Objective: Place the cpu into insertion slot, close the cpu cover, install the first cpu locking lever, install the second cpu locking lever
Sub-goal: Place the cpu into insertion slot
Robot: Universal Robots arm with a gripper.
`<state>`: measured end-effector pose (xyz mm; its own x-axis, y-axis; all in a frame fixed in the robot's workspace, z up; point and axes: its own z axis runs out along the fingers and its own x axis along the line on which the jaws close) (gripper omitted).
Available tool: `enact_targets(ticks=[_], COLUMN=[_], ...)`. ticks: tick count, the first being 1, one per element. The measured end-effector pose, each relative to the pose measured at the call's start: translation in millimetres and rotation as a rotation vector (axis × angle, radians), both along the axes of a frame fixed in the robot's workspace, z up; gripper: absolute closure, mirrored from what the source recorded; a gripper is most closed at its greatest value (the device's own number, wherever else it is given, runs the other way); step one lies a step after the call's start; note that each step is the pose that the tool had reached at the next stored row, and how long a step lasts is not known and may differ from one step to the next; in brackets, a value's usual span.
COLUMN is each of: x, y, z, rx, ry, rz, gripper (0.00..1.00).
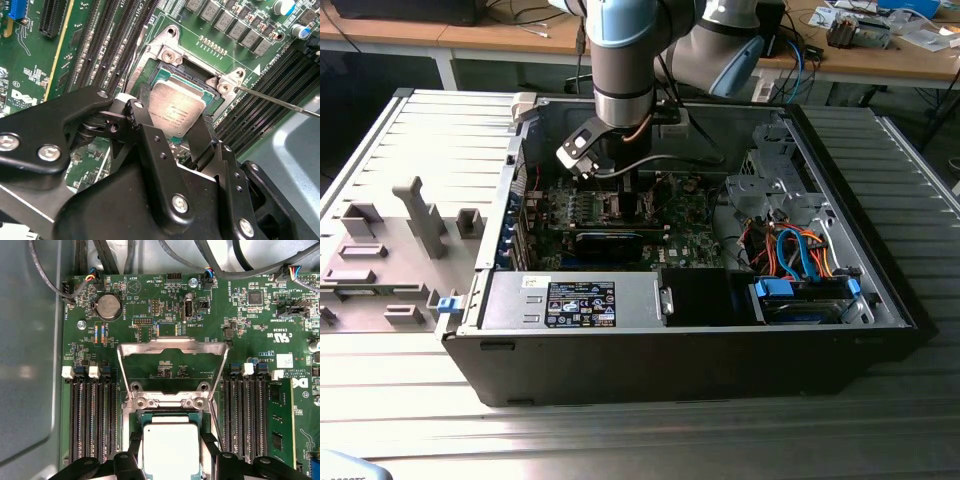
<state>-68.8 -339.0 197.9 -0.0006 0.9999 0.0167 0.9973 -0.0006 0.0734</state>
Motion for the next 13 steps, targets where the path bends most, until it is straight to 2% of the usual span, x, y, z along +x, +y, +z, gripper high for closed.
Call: enact_targets(ticks=[4, 5, 7, 8, 10, 11, 13], x=[0.1, 0.1, 0.0, 0.0, 0.0, 0.0, 0.0], y=[0.0, 0.0, 0.0, 0.0, 0.0, -0.1, 0.0], z=[-0.1, -0.1, 0.0, 0.0, 0.0, 0.7, 7.4], rx=[0.0005, 0.0006, 0.0002, 0.0003, 0.0004, 0.0002, 0.0004], ry=[-0.0003, -0.0001, 0.0002, 0.0001, 0.0001, 0.0003, 0.0002], rz=[0.0, 0.0, 0.0, 0.0, 0.0, 0.0, 0.0], gripper=[0.45, 0.39, 0.39, 0.32, 0.32, 0.32, 0.32])
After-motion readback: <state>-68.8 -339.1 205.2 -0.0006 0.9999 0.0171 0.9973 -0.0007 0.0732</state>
